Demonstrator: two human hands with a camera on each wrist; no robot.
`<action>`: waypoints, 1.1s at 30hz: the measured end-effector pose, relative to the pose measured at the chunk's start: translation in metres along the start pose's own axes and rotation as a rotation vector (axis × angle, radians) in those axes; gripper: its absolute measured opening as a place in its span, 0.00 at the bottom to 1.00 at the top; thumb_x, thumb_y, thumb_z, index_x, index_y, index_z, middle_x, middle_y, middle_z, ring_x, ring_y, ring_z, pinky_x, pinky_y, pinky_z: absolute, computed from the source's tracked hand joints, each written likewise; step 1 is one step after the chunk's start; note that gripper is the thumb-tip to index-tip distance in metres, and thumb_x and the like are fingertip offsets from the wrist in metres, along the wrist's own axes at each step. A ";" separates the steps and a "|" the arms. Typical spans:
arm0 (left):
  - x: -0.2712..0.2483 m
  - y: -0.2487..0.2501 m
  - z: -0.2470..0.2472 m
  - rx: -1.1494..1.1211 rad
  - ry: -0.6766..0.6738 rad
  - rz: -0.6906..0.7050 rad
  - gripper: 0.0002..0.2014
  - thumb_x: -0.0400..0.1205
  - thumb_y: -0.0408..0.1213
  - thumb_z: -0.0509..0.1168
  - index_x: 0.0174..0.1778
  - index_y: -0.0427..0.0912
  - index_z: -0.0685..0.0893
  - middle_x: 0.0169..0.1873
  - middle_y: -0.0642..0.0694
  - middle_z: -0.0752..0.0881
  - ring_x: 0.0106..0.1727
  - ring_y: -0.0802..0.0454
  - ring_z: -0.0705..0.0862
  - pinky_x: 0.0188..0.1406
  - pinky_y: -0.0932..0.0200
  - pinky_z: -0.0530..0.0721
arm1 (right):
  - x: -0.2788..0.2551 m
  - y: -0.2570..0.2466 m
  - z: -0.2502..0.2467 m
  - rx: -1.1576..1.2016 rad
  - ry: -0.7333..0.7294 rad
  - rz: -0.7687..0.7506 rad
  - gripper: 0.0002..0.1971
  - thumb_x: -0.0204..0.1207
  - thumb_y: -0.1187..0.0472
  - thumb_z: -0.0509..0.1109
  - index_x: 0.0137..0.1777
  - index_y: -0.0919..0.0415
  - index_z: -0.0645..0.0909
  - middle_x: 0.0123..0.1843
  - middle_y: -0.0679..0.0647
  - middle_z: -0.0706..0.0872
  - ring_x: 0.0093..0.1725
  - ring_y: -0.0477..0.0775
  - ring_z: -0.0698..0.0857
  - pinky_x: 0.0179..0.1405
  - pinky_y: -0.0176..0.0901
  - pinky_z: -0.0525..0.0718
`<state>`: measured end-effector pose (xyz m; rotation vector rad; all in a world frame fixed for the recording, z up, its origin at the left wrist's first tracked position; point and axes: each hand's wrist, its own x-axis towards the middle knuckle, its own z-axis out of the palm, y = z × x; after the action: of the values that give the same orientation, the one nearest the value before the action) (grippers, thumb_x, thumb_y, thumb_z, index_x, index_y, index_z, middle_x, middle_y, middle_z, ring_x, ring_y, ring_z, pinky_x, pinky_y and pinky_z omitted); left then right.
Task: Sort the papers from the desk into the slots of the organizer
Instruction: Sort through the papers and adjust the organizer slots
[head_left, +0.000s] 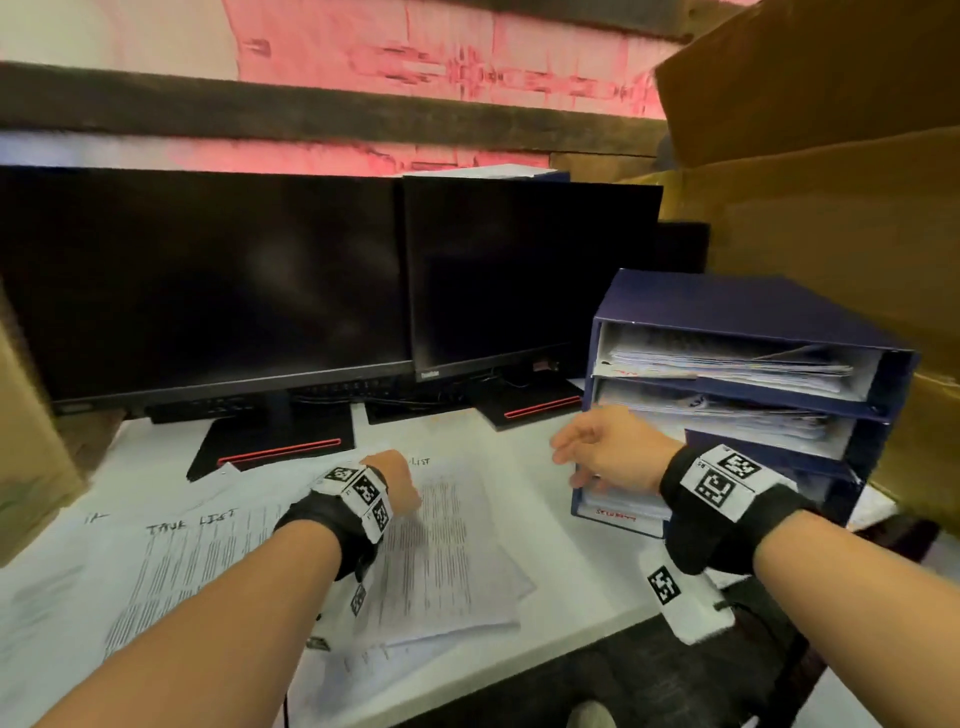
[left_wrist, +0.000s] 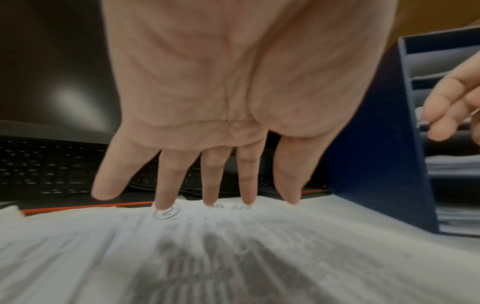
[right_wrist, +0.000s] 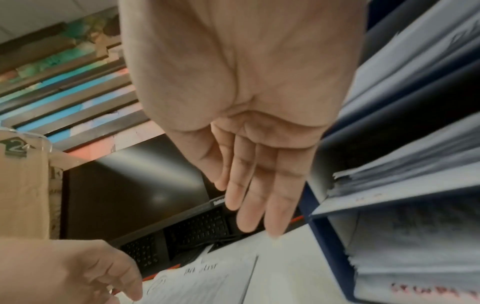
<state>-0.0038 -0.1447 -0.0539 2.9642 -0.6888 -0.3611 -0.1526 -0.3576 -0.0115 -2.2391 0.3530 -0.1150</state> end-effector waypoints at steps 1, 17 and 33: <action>-0.002 -0.010 0.002 0.042 -0.031 -0.013 0.18 0.81 0.46 0.64 0.59 0.36 0.85 0.58 0.40 0.86 0.59 0.45 0.85 0.55 0.56 0.83 | 0.007 0.000 0.010 -0.020 -0.045 0.020 0.07 0.82 0.67 0.63 0.53 0.58 0.82 0.53 0.56 0.88 0.38 0.52 0.88 0.40 0.49 0.88; -0.025 -0.083 0.002 -0.125 -0.051 -0.009 0.15 0.83 0.48 0.63 0.61 0.45 0.78 0.55 0.45 0.77 0.57 0.49 0.78 0.50 0.61 0.75 | 0.075 -0.002 0.107 -0.495 -0.462 0.192 0.41 0.71 0.43 0.76 0.82 0.47 0.62 0.78 0.55 0.69 0.55 0.56 0.86 0.56 0.49 0.88; -0.026 -0.106 0.013 0.040 -0.176 -0.047 0.28 0.78 0.53 0.68 0.71 0.44 0.77 0.70 0.48 0.77 0.70 0.47 0.77 0.67 0.54 0.75 | 0.083 0.017 0.097 -0.638 -0.316 0.325 0.35 0.64 0.50 0.82 0.67 0.59 0.69 0.49 0.50 0.81 0.48 0.51 0.84 0.56 0.45 0.85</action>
<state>0.0157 -0.0390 -0.0745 3.0168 -0.6510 -0.6257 -0.0572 -0.3198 -0.0900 -2.7214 0.6383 0.5950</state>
